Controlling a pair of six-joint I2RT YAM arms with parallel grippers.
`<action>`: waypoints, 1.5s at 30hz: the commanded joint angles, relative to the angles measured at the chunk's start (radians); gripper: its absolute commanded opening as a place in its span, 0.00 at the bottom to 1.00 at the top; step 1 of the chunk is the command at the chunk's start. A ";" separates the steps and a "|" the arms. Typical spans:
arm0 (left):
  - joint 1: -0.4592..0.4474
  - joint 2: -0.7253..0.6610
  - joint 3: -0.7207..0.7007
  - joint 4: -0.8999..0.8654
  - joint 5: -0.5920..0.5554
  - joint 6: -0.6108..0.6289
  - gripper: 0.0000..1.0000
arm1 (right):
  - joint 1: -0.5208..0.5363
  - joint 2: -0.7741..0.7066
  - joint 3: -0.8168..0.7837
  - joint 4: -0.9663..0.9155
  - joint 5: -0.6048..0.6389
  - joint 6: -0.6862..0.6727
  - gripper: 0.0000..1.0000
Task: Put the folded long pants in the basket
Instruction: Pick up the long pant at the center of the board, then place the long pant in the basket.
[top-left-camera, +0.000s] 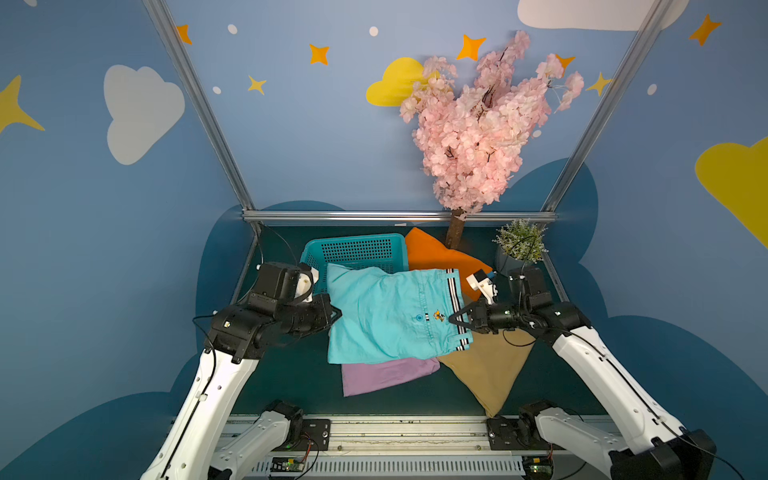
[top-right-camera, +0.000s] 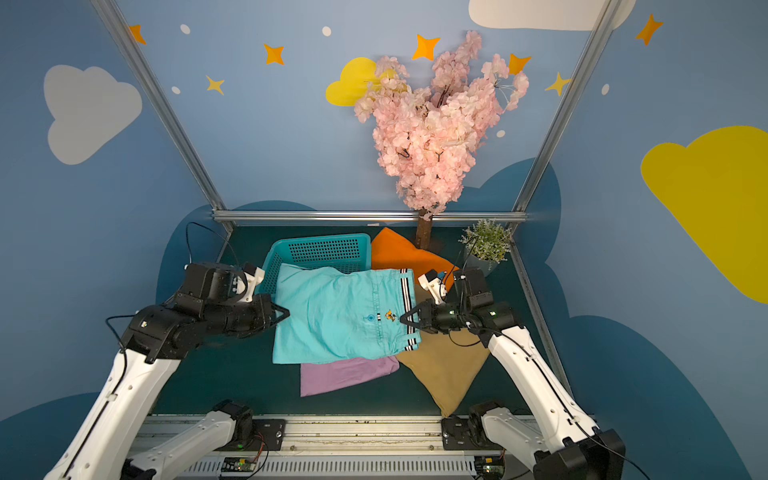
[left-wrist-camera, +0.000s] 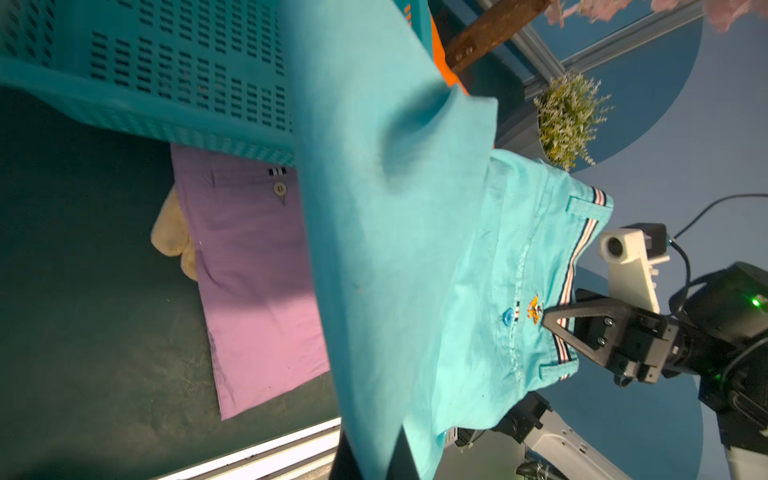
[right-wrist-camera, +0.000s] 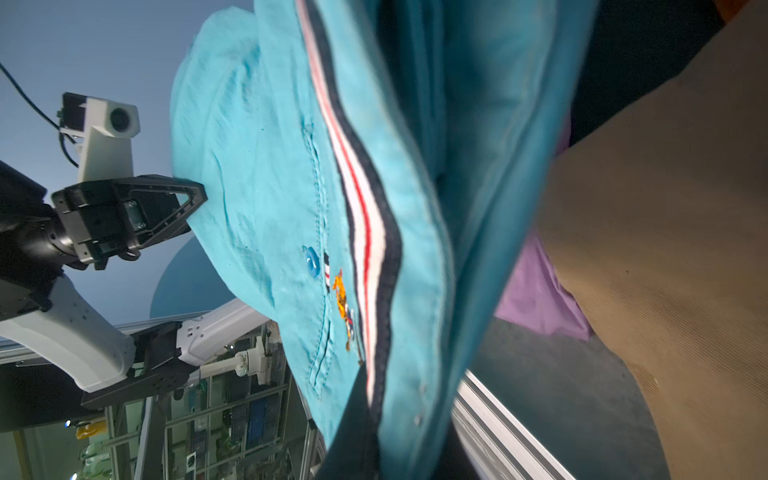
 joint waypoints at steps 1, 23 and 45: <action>0.100 0.104 0.098 -0.027 -0.040 0.091 0.03 | 0.005 0.022 0.069 0.119 0.047 0.105 0.00; 0.577 0.912 0.596 0.114 0.222 0.253 0.03 | 0.188 0.998 0.974 0.087 0.209 0.275 0.00; 0.519 1.152 0.624 0.037 0.162 0.364 0.03 | 0.189 1.091 0.960 -0.037 0.257 0.214 0.00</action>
